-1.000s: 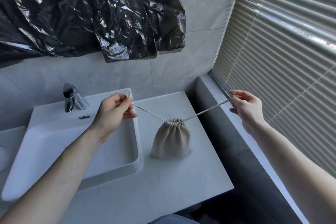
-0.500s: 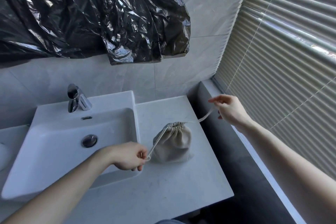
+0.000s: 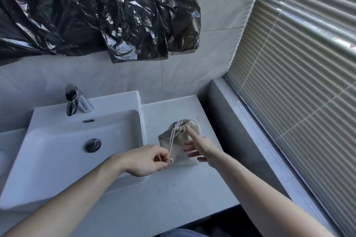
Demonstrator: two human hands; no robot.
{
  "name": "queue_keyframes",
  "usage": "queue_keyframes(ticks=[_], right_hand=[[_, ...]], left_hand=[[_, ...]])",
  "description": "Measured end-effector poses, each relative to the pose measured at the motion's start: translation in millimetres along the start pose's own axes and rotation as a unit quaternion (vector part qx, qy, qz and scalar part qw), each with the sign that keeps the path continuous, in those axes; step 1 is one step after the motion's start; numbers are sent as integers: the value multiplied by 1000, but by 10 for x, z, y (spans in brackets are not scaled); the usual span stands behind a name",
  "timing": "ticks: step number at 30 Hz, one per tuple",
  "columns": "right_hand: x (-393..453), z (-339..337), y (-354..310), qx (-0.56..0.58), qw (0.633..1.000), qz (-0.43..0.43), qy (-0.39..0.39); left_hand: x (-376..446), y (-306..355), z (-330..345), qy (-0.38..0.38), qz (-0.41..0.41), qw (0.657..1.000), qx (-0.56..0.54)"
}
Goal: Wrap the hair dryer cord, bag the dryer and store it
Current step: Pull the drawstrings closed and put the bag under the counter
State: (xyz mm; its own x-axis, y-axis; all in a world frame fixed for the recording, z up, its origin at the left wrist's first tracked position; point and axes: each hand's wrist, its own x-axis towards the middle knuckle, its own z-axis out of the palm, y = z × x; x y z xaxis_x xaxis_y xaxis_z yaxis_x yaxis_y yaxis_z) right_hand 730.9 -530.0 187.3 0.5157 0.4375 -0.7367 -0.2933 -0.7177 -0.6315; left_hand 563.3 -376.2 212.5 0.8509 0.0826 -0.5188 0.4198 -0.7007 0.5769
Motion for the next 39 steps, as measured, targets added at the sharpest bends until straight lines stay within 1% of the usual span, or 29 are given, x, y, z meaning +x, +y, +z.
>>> queue_keyframes(ticks=[3, 6, 9, 11, 14, 16, 18, 20, 21, 22, 24, 26, 28, 33, 34, 36, 38, 39], right_hand=[[169, 100, -237, 17, 1000, -1, 24], [301, 146, -316, -7, 998, -24, 53], [377, 161, -272, -67, 994, -59, 67], [319, 122, -246, -104, 987, -100, 66], [168, -47, -183, -176, 969, -163, 57], [58, -187, -157, -246, 947, -196, 61], [-80, -279, -188, -287, 929, -227, 51], [-244, -323, -262, -322, 907, -269, 41], [-331, -340, -301, -333, 897, -289, 39], [-425, -363, -340, -341, 887, -309, 37], [-602, -418, -396, -355, 871, -339, 26], [-758, -481, -416, -365, 860, -356, 14], [-884, -529, -383, -374, 851, -369, 4], [-1055, -577, -162, -396, 832, -389, 1], [-1072, -585, -114, -401, 823, -402, 2], [-1095, -603, 6, -414, 794, -444, 13], [-1121, -594, 150, -425, 766, -481, 41], [-1146, -571, 234, -421, 757, -497, 52]], left_hand=[[-38, 95, 58, -7, 11, 1000, -24], [-64, 150, 133, -18, 18, 999, -43], [-75, 151, 197, -32, 20, 999, -37], [-88, 117, 212, -45, 28, 998, -36], [-137, 12, 99, -42, 44, 994, -90], [-128, -57, -45, 4, 45, 992, -120], [-55, -73, -171, 97, 42, 987, -117], [39, 3, -246, 183, 45, 979, -80], [81, 52, -264, 208, 56, 975, -51], [119, 101, -275, 218, 69, 973, -22], [160, 193, -277, 196, 92, 976, 7], [156, 294, -295, 160, 113, 981, 7], [102, 401, -309, 142, 124, 982, 8], [-154, 527, -197, 163, 92, 982, 13], [-228, 560, -133, 162, 91, 983, 9], [-397, 652, 54, 152, 92, 984, -1], [-568, 745, 314, 143, 86, 985, -36], [-654, 788, 462, 142, 82, 984, -65]])
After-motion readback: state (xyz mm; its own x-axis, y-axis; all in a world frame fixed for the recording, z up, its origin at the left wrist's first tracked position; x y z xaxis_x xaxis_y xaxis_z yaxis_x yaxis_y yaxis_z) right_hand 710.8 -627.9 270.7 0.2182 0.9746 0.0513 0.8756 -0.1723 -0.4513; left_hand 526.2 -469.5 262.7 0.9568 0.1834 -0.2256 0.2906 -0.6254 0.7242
